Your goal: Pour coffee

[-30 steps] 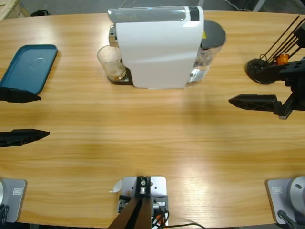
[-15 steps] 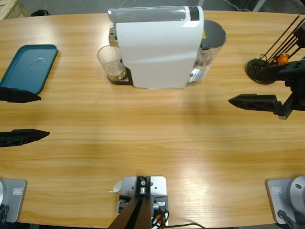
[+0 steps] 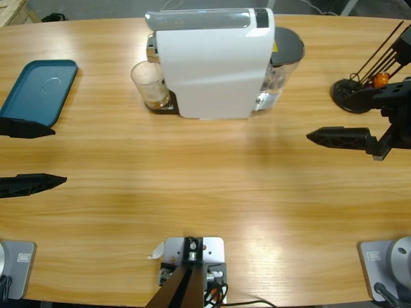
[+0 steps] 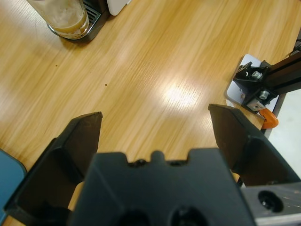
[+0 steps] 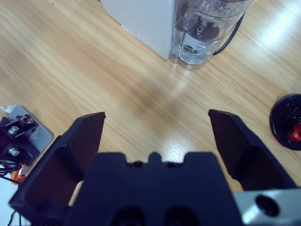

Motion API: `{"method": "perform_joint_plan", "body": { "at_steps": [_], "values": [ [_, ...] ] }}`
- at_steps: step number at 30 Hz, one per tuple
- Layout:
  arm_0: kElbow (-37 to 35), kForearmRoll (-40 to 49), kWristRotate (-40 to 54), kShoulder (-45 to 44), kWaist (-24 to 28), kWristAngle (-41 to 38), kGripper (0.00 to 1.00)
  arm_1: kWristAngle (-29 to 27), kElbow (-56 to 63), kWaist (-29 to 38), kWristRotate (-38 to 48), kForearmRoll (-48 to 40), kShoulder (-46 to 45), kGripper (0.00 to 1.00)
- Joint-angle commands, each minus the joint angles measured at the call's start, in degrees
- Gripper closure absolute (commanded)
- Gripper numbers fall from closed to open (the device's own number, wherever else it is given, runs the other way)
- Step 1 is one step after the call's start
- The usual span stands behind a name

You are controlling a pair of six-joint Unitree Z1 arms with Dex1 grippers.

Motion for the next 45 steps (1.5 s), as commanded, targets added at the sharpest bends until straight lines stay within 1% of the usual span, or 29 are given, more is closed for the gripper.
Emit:
{"method": "perform_joint_plan", "body": {
  "at_steps": [1, 33, 37, 39, 41, 43, 45],
  "values": [
    [1.23, 0.14, -0.36, -0.07, -0.29, -0.33, 0.009, -0.41, 1.41, 0.65, -0.01, -0.45, 0.99, 0.0],
    [1.6, -0.31, -0.36, 0.1, -0.29, -0.1, 0.004, -0.41, 1.32, 0.65, -0.01, -0.1, 0.43, 0.0],
    [3.79, -4.57, 0.57, 1.68, -0.27, 2.03, 0.004, -0.41, 1.32, 0.65, -0.01, -0.1, 0.7, 0.0],
    [5.09, -9.61, 1.31, 2.44, 0.01, 5.4, 0.004, -0.4, 1.37, 0.65, -0.01, -0.18, 1.05, 0.0],
    [5.87, -16.08, 2.68, 4.67, 0.73, 6.65, 0.004, -0.03, 1.46, 0.65, -0.01, -0.24, 1.77, 0.0],
    [4.32, -21.94, 6.37, 9.42, 2.52, 5.28, 0.004, 0.45, 1.48, 0.65, -0.01, -0.27, 2.86, 0.0],
    [0.74, -22.78, 9.61, 14.87, 4.39, 1.45, 0.004, 0.66, 1.41, 0.65, -0.08, -0.54, 4.03, 0.0]
  ]
}}
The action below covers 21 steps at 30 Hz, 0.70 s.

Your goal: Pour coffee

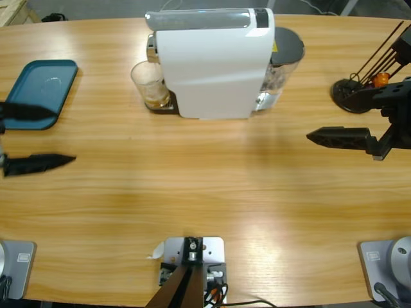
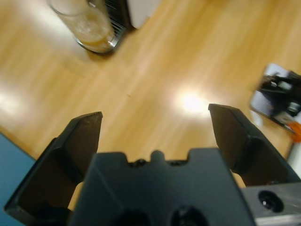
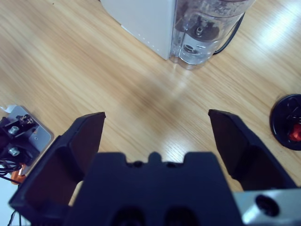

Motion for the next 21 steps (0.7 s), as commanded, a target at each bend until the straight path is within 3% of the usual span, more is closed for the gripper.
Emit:
{"method": "perform_joint_plan", "body": {
  "at_steps": [1, 7, 16, 21],
  "values": [
    [-3.96, -12.37, 10.06, 16.35, 4.89, -4.85, 0.004, 0.73, 1.37, 0.65, -0.15, -0.79, 4.49, 0.0],
    [-5.84, -15.73, 15.33, 24.73, 6.79, -13.24, 0.004, 0.36, 1.06, 0.65, -0.48, -0.97, 6.79, 0.0],
    [-9.58, -19.86, 16.25, 31.46, 9.05, -11.14, 0.004, 0.81, 1.3, 0.65, -0.53, -1.06, 9.66, 0.0],
    [-11.37, -21.63, 16.23, 36.05, 9.02, -16.59, 0.004, 0.81, 1.74, 0.65, -0.53, -1.04, 9.89, 0.0]
  ]
}}
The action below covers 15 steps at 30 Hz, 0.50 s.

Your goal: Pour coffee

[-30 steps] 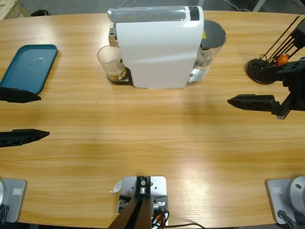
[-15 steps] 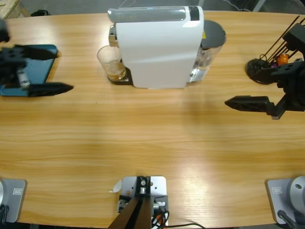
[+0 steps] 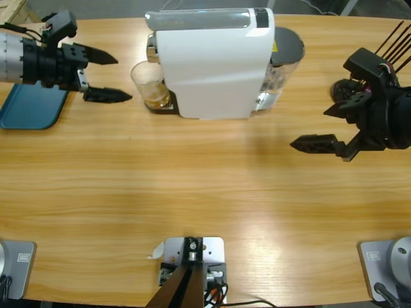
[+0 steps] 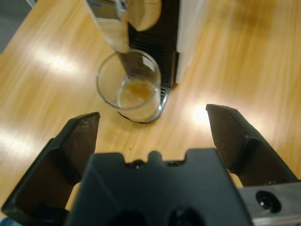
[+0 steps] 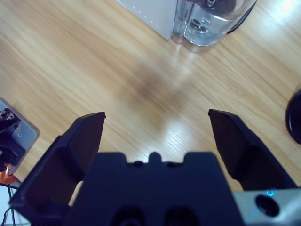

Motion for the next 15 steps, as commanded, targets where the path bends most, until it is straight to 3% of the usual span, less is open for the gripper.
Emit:
{"method": "perform_joint_plan", "body": {
  "at_steps": [1, 15],
  "values": [
    [-2.22, -2.88, 0.79, 8.46, 0.67, -5.67, 0.004, 0.66, 1.62, 0.61, -0.53, -0.45, 2.04, 0.0],
    [-4.07, -5.39, 0.86, 13.42, 0.76, -6.79, 0.004, 0.66, 2.29, 0.61, -0.62, -0.32, 2.88, 0.0]
  ]
}}
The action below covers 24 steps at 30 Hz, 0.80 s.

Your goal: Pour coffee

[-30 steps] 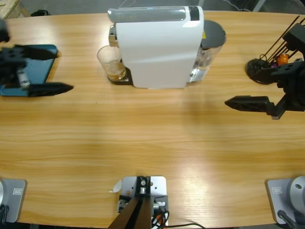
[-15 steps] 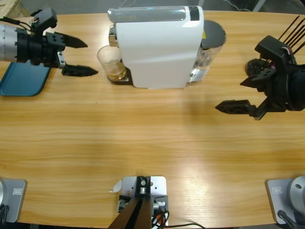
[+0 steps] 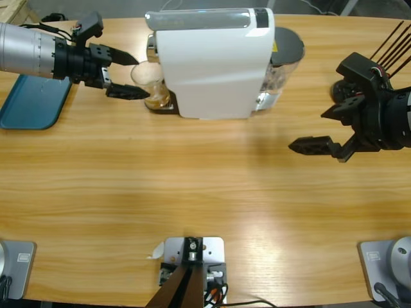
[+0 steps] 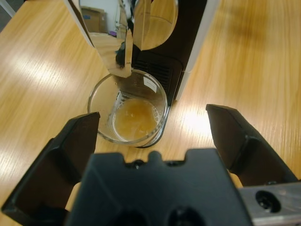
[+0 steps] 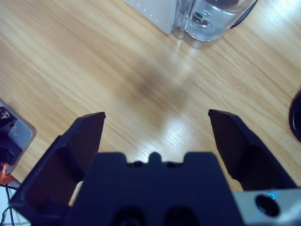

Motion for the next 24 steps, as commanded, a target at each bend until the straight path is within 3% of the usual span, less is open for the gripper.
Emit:
{"method": "perform_joint_plan", "body": {
  "at_steps": [1, 24],
  "values": [
    [-1.49, -1.1, 0.84, 5.04, 0.68, -0.68, 0.004, 0.73, 2.24, 0.61, -0.62, -0.32, 1.88, 0.0],
    [-2.46, -1.05, 0.84, 6.78, -0.38, -0.09, 0.018, 1.25, 2.24, 0.61, -1.14, -0.48, 2.66, 0.0]
  ]
}}
